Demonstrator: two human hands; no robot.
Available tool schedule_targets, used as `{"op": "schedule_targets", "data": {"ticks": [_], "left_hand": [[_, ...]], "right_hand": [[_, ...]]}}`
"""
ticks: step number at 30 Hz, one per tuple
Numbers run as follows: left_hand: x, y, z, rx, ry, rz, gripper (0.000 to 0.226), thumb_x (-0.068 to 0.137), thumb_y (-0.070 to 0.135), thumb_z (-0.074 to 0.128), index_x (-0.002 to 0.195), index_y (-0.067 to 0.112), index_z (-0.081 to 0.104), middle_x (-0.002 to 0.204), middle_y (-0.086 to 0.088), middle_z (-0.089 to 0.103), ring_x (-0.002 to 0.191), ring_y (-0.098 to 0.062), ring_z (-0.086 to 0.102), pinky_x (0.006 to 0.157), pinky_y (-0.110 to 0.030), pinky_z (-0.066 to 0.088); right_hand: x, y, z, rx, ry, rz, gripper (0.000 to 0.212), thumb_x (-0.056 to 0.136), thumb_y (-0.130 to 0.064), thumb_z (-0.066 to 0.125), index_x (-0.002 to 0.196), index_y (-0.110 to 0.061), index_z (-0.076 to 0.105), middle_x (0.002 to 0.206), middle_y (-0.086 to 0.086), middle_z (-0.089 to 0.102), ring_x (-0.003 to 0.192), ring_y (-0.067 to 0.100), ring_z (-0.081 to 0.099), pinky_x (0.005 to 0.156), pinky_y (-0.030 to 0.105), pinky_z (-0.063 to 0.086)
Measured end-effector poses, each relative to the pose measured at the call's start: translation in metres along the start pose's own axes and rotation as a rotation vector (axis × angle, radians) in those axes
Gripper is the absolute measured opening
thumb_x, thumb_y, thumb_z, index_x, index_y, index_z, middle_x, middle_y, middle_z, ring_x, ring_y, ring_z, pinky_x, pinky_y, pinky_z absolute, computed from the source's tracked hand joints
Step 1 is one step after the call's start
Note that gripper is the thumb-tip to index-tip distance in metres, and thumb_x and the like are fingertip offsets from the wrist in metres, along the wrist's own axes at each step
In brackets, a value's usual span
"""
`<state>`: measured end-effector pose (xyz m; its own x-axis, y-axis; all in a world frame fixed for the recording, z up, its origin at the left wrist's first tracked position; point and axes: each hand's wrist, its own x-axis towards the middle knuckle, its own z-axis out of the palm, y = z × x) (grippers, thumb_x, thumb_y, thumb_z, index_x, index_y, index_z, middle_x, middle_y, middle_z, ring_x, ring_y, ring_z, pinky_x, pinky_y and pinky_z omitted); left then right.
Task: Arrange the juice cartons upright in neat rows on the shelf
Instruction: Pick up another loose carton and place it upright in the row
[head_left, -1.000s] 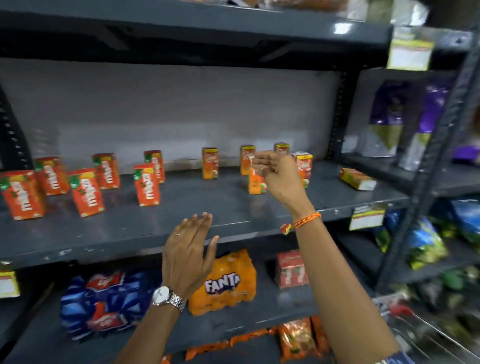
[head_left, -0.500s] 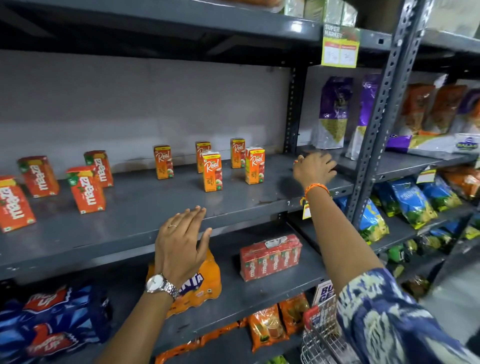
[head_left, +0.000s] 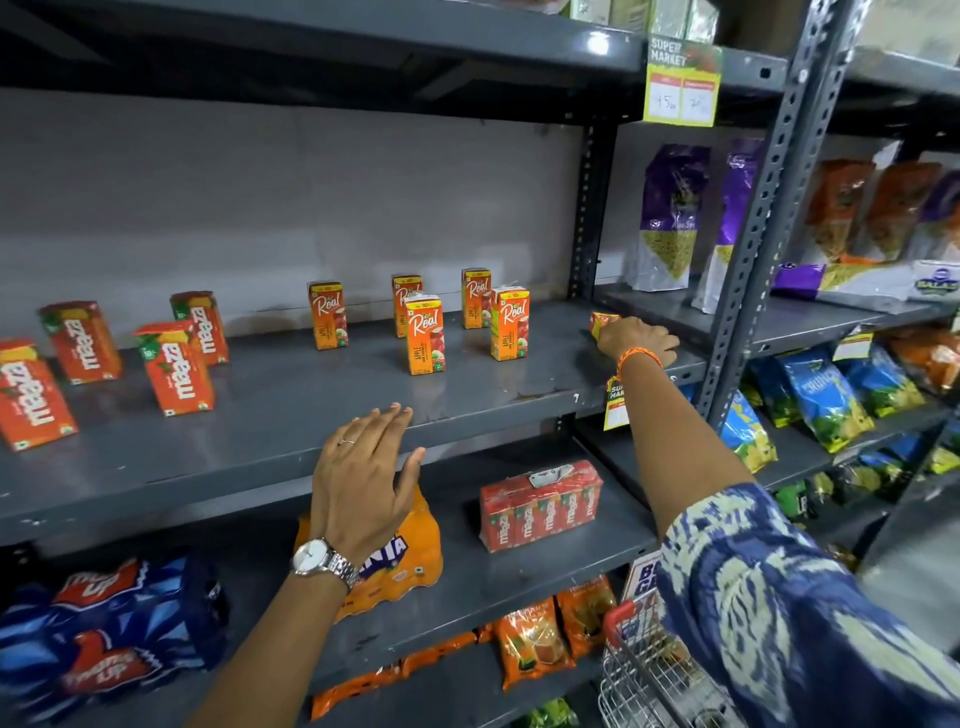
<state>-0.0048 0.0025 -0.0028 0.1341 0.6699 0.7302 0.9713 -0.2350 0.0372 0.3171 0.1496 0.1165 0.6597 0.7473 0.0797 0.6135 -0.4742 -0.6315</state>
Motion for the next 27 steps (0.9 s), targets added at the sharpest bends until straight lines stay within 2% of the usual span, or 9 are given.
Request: {"op": "schedule_targets", "data": {"ticks": [3,7,10,13,16,20,22,24,27], "left_hand": [[0.000,0.001,-0.001,-0.005,0.000,-0.007,0.054,0.095,0.046,0.041,0.132,0.012,0.061,0.133,-0.009,0.064,0.122,-0.027,0.062,0.103,-0.042,0.044],[0.000,0.000,0.000,-0.019,-0.012,-0.002,0.055,0.095,0.047,0.040,0.133,0.012,0.061,0.133,-0.008,0.064,0.122,-0.027,0.061,0.104,-0.042,0.042],[-0.001,-0.003,0.000,-0.017,-0.034,0.002,0.055,0.096,0.047,0.040,0.135,0.013,0.059,0.136,-0.007,0.062,0.125,-0.026,0.060,0.107,-0.040,0.039],[-0.001,-0.003,0.000,-0.016,-0.057,0.004,0.056,0.096,0.048,0.040,0.137,0.014,0.057,0.138,-0.006,0.061,0.127,-0.025,0.058,0.108,-0.040,0.038],[-0.001,-0.003,-0.001,-0.022,-0.069,0.001,0.056,0.096,0.048,0.039,0.137,0.014,0.057,0.138,-0.006,0.060,0.127,-0.025,0.058,0.109,-0.041,0.038],[-0.001,-0.005,-0.004,-0.032,-0.088,0.013,0.058,0.097,0.050,0.035,0.139,0.016,0.055,0.140,-0.005,0.059,0.129,-0.023,0.056,0.110,-0.039,0.036],[-0.001,-0.007,-0.007,-0.034,-0.102,0.033,0.060,0.097,0.052,0.032,0.141,0.017,0.053,0.142,-0.004,0.058,0.131,-0.022,0.054,0.111,-0.039,0.036],[-0.004,-0.011,-0.010,-0.052,-0.091,0.013,0.060,0.097,0.052,0.033,0.143,0.017,0.051,0.143,-0.003,0.056,0.134,-0.021,0.052,0.113,-0.039,0.035],[-0.014,-0.017,-0.015,-0.042,-0.062,-0.029,0.061,0.096,0.051,0.035,0.146,0.016,0.047,0.146,-0.003,0.053,0.138,-0.022,0.046,0.115,-0.041,0.032]], "right_hand": [[0.000,-0.003,-0.001,0.032,-0.007,-0.051,0.061,0.086,-0.037,0.054,0.137,-0.004,0.045,0.144,0.017,0.043,0.132,0.036,0.038,0.106,0.043,0.036],[0.002,-0.013,-0.007,0.230,-0.089,-0.140,0.044,0.088,-0.016,0.054,0.128,0.004,0.051,0.130,0.019,0.059,0.120,0.037,0.057,0.100,0.041,0.047],[0.002,-0.012,-0.007,0.439,-0.143,-0.107,0.026,0.087,-0.011,0.053,0.110,-0.002,0.059,0.118,0.016,0.062,0.090,0.035,0.067,0.089,0.047,0.056],[-0.003,-0.009,-0.001,0.751,-0.200,-0.046,0.014,0.089,-0.005,0.052,0.103,0.000,0.055,0.109,0.017,0.059,0.062,0.024,0.061,0.074,0.045,0.061],[-0.014,-0.006,-0.001,0.996,-0.267,-0.021,0.013,0.088,-0.002,0.053,0.101,0.000,0.054,0.113,0.019,0.062,0.071,0.023,0.062,0.054,0.034,0.056],[-0.038,-0.008,-0.011,1.251,-0.366,-0.010,0.006,0.092,0.004,0.047,0.094,-0.002,0.046,0.095,0.016,0.055,0.075,0.023,0.056,0.061,0.030,0.053],[-0.046,-0.008,-0.015,1.351,-0.453,-0.053,0.023,0.091,0.006,0.048,0.114,0.007,0.050,0.104,0.020,0.057,0.079,0.025,0.059,0.061,0.032,0.054],[-0.054,-0.008,-0.021,1.359,-0.508,-0.075,0.036,0.090,0.007,0.049,0.126,0.007,0.050,0.113,0.021,0.059,0.087,0.028,0.061,0.067,0.037,0.058],[-0.066,-0.011,-0.024,1.337,-0.569,-0.114,0.024,0.092,0.008,0.048,0.114,0.004,0.057,0.107,0.016,0.063,0.096,0.028,0.062,0.081,0.050,0.058]]}}
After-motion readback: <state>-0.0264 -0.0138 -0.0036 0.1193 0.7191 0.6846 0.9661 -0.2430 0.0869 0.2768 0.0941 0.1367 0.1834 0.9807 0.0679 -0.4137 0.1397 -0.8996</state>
